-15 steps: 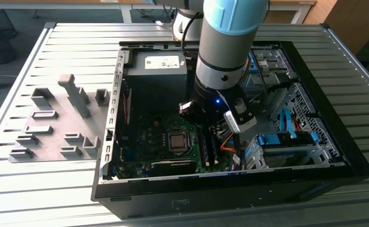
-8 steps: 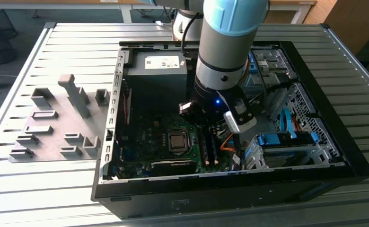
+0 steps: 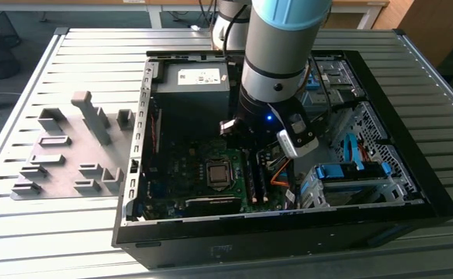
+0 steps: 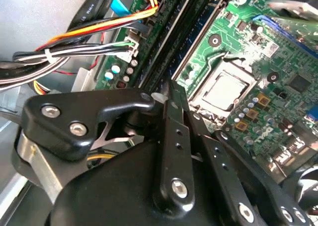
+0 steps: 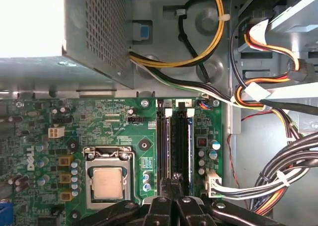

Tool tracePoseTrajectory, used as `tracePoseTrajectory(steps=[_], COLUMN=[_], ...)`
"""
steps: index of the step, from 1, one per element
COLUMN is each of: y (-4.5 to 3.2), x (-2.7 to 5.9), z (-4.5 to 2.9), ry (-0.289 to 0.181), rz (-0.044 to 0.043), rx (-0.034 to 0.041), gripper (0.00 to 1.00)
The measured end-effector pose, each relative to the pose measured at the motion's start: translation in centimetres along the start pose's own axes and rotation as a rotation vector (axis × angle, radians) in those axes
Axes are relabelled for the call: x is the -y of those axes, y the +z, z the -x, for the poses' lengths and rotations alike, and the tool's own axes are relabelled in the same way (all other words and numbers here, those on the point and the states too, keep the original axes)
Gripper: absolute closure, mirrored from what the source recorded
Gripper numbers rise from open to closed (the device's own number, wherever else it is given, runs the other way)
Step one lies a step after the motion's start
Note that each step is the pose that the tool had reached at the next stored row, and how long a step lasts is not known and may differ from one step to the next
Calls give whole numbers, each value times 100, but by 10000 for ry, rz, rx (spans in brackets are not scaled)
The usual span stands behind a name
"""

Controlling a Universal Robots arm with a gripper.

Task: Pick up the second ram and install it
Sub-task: 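Press down the second ram until it locks into place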

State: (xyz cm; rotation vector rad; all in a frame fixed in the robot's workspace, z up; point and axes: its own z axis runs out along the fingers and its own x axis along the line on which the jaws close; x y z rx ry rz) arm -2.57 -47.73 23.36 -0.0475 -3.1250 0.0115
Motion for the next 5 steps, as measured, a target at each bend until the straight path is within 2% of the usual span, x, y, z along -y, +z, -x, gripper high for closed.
tracePoseTrajectory(steps=[5], y=[-2], x=[0], z=[0], ry=[0], rz=[-2], rx=[-1], gripper=[89])
